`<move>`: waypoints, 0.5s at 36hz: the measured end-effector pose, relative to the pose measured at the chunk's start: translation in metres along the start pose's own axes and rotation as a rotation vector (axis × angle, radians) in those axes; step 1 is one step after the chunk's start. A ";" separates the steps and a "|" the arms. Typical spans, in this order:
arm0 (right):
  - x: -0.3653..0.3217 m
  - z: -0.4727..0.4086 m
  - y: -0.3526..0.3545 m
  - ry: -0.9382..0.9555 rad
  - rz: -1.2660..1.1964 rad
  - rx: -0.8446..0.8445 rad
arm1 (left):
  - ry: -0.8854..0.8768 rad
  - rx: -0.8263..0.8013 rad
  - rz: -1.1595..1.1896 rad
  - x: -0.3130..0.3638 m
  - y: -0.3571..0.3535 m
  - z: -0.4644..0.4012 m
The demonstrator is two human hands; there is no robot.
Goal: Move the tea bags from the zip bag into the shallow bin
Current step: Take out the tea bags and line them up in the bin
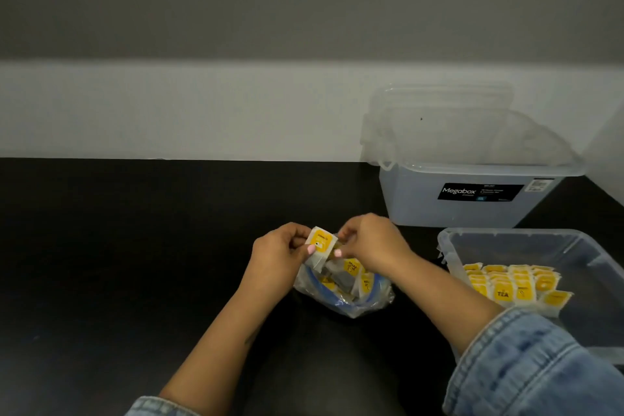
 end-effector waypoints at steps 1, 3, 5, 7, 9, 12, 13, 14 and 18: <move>-0.001 0.001 -0.005 -0.033 0.174 0.000 | 0.005 0.009 -0.003 -0.001 0.001 0.000; -0.005 0.004 -0.017 -0.034 0.480 -0.017 | 0.005 0.014 -0.013 -0.003 0.001 -0.001; -0.006 0.004 -0.032 -0.060 0.613 -0.112 | 0.006 -0.011 -0.018 -0.004 -0.001 0.000; -0.004 0.001 -0.045 -0.115 0.640 -0.225 | 0.018 -0.039 -0.014 -0.005 -0.003 0.001; -0.002 -0.005 -0.056 -0.109 0.681 -0.255 | 0.032 -0.051 -0.014 -0.006 -0.004 0.002; -0.001 -0.010 -0.065 -0.094 0.716 -0.251 | 0.040 -0.057 -0.025 -0.007 -0.005 0.001; -0.001 -0.012 -0.064 -0.104 0.707 -0.266 | 0.041 -0.059 -0.029 -0.006 -0.005 0.001; -0.002 -0.012 -0.063 -0.118 0.689 -0.286 | 0.044 -0.062 -0.031 -0.006 -0.005 0.001; -0.007 -0.011 -0.053 -0.144 0.549 -0.304 | 0.055 -0.066 -0.025 -0.004 -0.004 0.000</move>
Point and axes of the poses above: each hand's wrist, its own z-axis away from the middle knuckle, its own y-axis out of the back of the hand, x = y × z, the point moved 3 cm from there along -z, towards the middle knuckle, and after that the axes turned 1 degree about -z, right-handed, at the moved point
